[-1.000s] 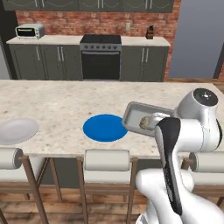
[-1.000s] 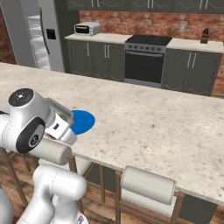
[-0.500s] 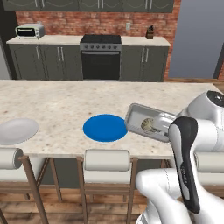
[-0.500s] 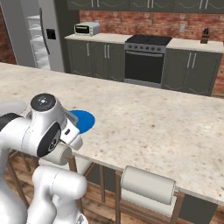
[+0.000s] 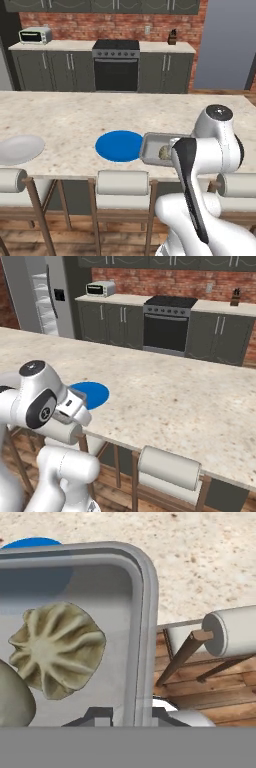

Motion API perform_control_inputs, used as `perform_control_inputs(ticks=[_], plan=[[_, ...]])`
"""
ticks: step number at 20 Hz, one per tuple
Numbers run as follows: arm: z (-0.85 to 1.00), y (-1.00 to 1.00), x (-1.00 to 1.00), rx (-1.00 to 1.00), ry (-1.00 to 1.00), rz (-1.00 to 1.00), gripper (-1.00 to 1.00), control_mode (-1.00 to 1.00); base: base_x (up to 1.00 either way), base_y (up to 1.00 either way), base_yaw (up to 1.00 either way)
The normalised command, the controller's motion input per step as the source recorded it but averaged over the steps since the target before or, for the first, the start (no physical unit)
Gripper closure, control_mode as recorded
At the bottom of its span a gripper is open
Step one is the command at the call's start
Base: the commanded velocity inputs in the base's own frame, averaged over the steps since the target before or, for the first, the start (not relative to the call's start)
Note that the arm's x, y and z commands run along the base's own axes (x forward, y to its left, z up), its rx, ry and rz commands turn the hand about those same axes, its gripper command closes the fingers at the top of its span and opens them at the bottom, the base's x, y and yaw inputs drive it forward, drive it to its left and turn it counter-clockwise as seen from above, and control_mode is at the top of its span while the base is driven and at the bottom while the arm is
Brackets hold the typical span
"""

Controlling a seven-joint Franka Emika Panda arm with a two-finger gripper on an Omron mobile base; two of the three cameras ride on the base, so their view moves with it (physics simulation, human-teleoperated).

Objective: Place two dumplings into each of the tupperware containers and then place the containers in the fridge.

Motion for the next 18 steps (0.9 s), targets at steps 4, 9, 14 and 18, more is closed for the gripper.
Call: perform_control_inputs(ticks=[4,9,14,18], plan=[[0.00,0.00,0.00,0.00,0.00,0.00,1.00,1.00,-0.25,0.00,0.19],[0.00,0.00,0.00,0.00,0.00,0.00,1.00,1.00,-0.49,-0.03,0.30],[0.00,0.00,0.00,0.00,0.00,0.00,1.00,1.00,-0.06,0.29,0.34],[0.00,0.00,0.00,0.00,0.00,0.00,1.00,1.00,-0.10,0.82,0.12]])
